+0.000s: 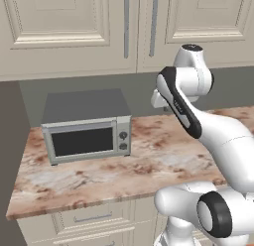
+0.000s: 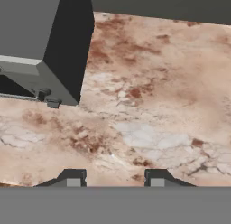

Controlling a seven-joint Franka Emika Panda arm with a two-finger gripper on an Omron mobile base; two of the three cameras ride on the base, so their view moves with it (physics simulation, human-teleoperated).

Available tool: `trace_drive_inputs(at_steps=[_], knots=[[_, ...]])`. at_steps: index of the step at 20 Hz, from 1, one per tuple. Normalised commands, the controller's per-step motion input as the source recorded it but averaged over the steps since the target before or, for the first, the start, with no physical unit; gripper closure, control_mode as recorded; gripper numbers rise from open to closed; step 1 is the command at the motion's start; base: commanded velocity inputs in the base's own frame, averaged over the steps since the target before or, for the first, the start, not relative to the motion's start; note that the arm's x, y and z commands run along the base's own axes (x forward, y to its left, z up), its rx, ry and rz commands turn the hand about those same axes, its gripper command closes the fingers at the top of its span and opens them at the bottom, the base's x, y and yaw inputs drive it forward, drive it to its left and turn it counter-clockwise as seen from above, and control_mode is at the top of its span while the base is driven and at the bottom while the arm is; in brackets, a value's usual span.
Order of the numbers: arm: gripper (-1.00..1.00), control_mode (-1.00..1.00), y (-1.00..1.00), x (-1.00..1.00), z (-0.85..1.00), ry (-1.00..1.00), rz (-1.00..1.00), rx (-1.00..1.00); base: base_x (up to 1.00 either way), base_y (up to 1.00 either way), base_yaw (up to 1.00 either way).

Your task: Move the bowls from the cabinet to the plates on the dining table.

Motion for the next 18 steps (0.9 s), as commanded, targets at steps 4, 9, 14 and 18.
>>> trace_drive_inputs(at_steps=[4,9,14,18], knots=[[-1.00,-1.00,0.05,-0.11,0.00,-0.05,0.00,0.00,0.00,0.00,0.00],[-1.00,-1.00,0.08,-0.37,0.05,-0.13,0.00,0.00,0.00,0.00,0.00],[-1.00,-1.00,0.14,-0.37,0.15,-0.16,0.01,0.01,0.00,0.00,0.00],[-1.00,-1.00,0.20,-0.26,0.20,-0.11,0.00,0.00,0.00,0.00,0.00]])
